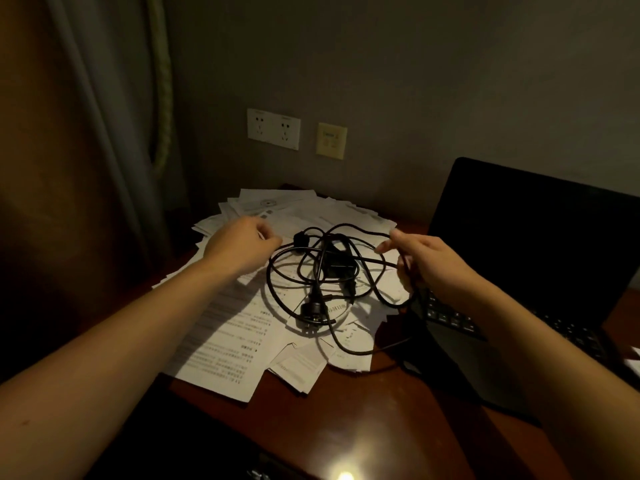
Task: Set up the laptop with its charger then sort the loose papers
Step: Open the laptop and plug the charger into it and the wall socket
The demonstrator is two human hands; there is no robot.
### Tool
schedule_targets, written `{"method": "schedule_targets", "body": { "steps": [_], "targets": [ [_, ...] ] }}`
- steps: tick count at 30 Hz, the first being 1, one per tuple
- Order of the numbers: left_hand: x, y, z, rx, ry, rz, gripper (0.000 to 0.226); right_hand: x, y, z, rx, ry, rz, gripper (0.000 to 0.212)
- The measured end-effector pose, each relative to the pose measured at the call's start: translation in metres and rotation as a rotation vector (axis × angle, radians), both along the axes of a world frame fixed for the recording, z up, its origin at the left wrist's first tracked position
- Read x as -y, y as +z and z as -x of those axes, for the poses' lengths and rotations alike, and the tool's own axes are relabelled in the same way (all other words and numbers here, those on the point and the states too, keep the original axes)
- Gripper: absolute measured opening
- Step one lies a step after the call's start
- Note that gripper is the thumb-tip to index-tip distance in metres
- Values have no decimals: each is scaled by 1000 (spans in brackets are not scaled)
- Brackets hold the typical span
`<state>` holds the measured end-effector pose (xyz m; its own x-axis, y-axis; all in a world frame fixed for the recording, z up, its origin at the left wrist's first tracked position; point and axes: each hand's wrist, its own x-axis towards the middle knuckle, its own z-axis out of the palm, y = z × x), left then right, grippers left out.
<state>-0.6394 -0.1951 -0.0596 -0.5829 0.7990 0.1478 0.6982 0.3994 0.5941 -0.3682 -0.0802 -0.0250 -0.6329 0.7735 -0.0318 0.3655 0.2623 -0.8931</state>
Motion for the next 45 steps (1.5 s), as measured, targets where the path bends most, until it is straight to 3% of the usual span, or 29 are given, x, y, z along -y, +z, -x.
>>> {"method": "schedule_targets", "body": {
  "steps": [6, 9, 11, 13, 16, 18, 20, 22, 25, 28, 33, 38, 41, 45],
  "targets": [
    [2, -8, 3, 13, -55, 39, 15, 4, -7, 14, -237, -192, -228, 31],
    [2, -4, -6, -51, -72, -44, 17, 8, -4, 14, -250, -136, -38, 35],
    [0, -1, -14, -105, -104, -84, 19, 12, -3, 12, -121, -6, 62, 43],
    [-3, 0, -21, -136, -176, -75, 23, 10, -3, 12, 8, -24, -81, 45],
    [-8, -6, -32, -171, -247, 12, 37, -4, -4, 10, 218, -187, -319, 30],
    [-10, -11, -37, -189, -247, 51, 40, -15, -8, 7, 416, -155, -209, 24],
    [-11, -13, -40, -160, -245, 43, 31, -20, -16, 6, 499, -134, -77, 22],
    [-13, -13, -39, -99, -237, 37, 23, -22, -21, 10, 343, -195, -34, 23],
    [-12, -13, -35, -6, -213, 47, 23, -33, -25, 12, -19, -349, 268, 31],
    [-12, -15, -33, 27, -207, 42, 29, -39, -30, 8, 26, -333, 436, 29],
    [-12, -20, -32, 69, -216, 30, 23, -38, -42, 15, 258, -195, 305, 36],
    [-13, -22, -30, 165, -210, 27, 20, -32, -34, 25, 342, -175, 138, 34],
    [-14, -21, -29, 237, -189, 10, 18, -38, -31, 28, 193, -214, -121, 31],
    [-15, -18, -33, 289, -184, -27, 14, -41, -20, 27, -138, -311, -189, 24]
  ]
}}
